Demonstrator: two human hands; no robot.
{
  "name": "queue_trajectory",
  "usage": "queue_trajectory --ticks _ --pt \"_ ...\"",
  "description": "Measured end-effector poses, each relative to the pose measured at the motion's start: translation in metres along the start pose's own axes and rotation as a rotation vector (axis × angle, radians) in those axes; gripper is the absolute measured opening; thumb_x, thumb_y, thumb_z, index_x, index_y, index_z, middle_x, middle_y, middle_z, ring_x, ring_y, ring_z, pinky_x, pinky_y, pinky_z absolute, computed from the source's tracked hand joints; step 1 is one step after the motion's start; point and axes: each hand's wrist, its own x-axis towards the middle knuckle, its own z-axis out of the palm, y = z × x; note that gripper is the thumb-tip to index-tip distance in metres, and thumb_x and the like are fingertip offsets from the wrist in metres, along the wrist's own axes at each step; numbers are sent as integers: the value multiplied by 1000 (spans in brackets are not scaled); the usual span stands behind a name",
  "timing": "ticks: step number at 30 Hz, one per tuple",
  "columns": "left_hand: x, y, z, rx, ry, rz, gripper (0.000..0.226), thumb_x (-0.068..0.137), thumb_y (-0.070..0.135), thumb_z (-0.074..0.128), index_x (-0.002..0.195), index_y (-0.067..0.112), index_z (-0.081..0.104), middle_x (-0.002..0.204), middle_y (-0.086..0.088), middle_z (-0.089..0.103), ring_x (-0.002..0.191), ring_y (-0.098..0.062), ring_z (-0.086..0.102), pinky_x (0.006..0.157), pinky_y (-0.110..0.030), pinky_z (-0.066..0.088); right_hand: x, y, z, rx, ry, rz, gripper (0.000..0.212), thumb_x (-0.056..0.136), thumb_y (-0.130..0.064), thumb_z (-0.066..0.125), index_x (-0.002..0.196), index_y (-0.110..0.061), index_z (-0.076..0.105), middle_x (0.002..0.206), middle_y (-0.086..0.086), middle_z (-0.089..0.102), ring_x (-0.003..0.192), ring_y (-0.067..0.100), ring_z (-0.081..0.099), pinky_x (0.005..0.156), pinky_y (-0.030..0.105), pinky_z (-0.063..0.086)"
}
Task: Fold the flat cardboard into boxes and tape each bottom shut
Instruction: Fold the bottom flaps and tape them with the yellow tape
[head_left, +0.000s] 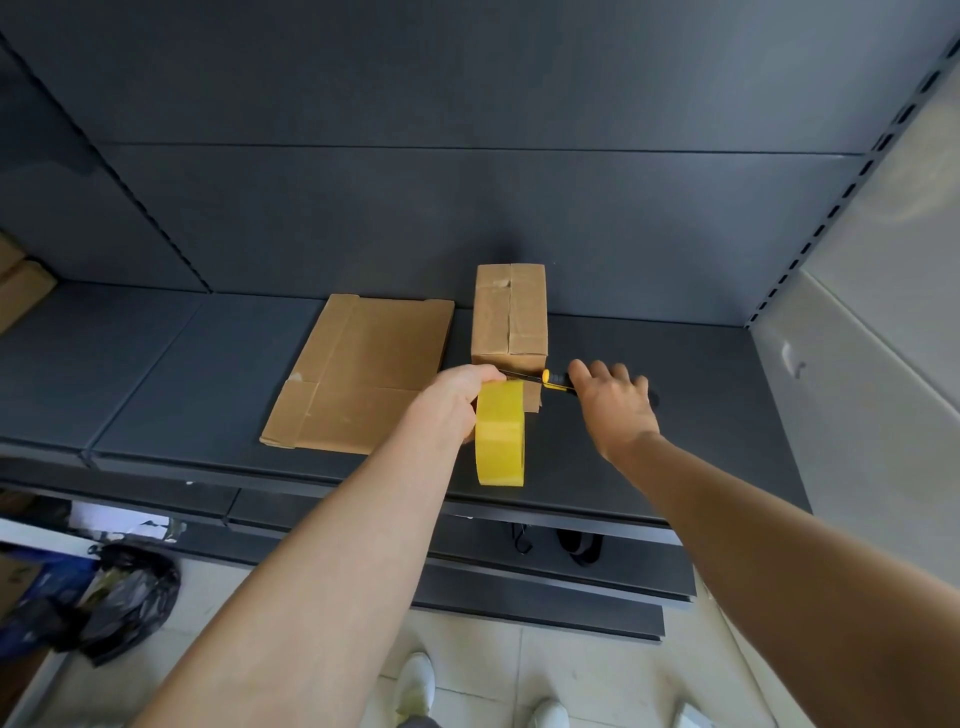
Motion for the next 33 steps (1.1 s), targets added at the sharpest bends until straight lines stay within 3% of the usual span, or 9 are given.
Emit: queue_trajectory --ticks 5,8,15,21,24,26,28,30,33 --pt "1 3 -12 69 -17 -26 21 77 24 74 83 8 62 81 -12 63 70 -28 61 72 -40 52 -6 13 14 -22 -43 75 70 74 2 69 131 -14 30 122 8 48 112 29 46 90 42 42" --pt "-1 -5 -11 67 -71 -59 23 78 22 75 91 7 64 84 -13 65 76 -29 63 79 -44 53 -2 13 15 23 -71 96 57 81 -1 63 129 -14 36 123 9 46 113 30 43 91 43 41" --pt "-10 -12 10 42 -129 -16 25 81 15 73 102 6 63 89 -12 68 77 -25 66 65 -39 54 -9 39 24 190 -307 397 48 88 -11 54 133 -7 38 132 16 42 123 34 35 100 48 35" --pt "-15 -17 34 34 -199 41 11 88 12 66 98 11 63 86 -9 65 78 -22 63 79 -37 53 -16 52 28 325 -270 478 47 91 -8 52 135 -2 35 136 18 37 127 35 34 101 44 37" --pt "-18 -15 46 56 -199 77 7 89 11 64 84 15 61 82 -8 63 76 -21 61 78 -36 52 -17 54 24 268 -120 430 40 96 -27 51 128 -5 43 131 17 43 121 34 39 100 43 36" --pt "-19 -12 55 86 -206 110 12 91 11 62 80 16 59 80 -6 61 75 -19 59 72 -33 51 -16 49 8 551 -47 460 38 99 -38 42 111 -3 53 117 19 56 96 30 54 82 38 45" --pt "-23 -10 63 108 -220 142 13 92 12 60 80 17 58 80 -4 61 73 -17 58 68 -30 49 -15 41 -11 1104 -238 585 47 100 -47 36 100 -5 57 96 16 65 69 23 55 63 32 49" --pt "-28 -8 71 132 -259 173 13 92 12 61 80 17 58 80 -3 61 73 -16 59 67 -30 50 -16 38 -23 1481 -554 695 60 95 -59 36 91 -4 58 77 8 63 63 20 56 54 26 46" --pt "-36 -5 80 200 -324 230 17 91 8 60 77 16 57 81 -3 61 76 -17 59 76 -34 52 -19 41 -29 1739 -665 783 41 92 -50 53 81 -11 59 70 3 60 59 16 53 49 21 40"
